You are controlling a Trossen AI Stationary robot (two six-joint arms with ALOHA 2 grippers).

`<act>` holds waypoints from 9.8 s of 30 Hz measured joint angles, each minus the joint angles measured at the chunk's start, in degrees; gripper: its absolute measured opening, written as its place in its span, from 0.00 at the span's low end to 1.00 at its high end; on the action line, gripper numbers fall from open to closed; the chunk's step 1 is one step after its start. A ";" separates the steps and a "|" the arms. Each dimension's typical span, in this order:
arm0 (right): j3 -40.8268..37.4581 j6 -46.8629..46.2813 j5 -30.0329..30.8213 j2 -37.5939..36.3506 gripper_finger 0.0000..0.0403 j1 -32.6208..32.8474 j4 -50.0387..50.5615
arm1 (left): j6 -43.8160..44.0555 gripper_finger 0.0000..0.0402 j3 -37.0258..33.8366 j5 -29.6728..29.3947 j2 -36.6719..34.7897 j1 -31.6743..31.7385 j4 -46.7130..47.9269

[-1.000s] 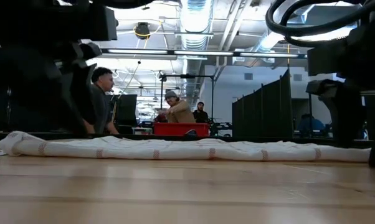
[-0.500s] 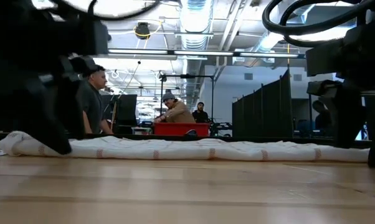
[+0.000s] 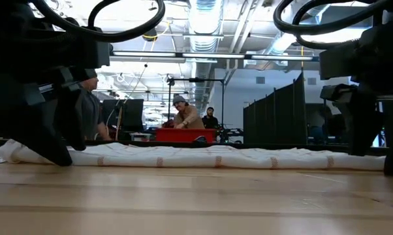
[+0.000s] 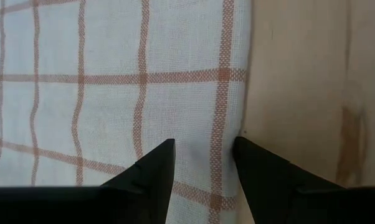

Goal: Roll towel
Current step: Fold the towel

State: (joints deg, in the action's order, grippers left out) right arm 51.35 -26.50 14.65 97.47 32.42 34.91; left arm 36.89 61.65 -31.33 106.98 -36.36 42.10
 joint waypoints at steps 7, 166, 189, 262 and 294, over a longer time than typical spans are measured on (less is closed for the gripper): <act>0.02 -0.19 -0.19 0.04 0.51 0.18 0.62 | 0.37 0.38 0.11 1.03 0.00 -0.39 2.06; -11.90 -15.89 -20.28 -13.50 0.33 5.27 -5.07 | 4.27 0.30 -6.04 19.16 -10.09 3.48 -0.53; 12.32 -18.44 -4.93 -12.32 0.34 9.48 10.61 | -4.98 0.28 19.01 1.05 -9.24 -6.19 17.12; 11.02 -23.57 -3.43 8.68 0.05 14.10 9.82 | 6.35 0.01 15.06 1.29 11.30 -8.90 9.80; 10.91 -41.45 -18.59 5.37 0.00 23.06 -15.47 | 9.21 0.00 22.26 28.06 -0.03 -7.05 10.21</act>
State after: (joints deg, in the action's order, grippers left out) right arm 62.26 -67.96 -3.94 102.84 55.48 19.43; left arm 46.10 83.91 -3.27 106.95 -43.41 52.31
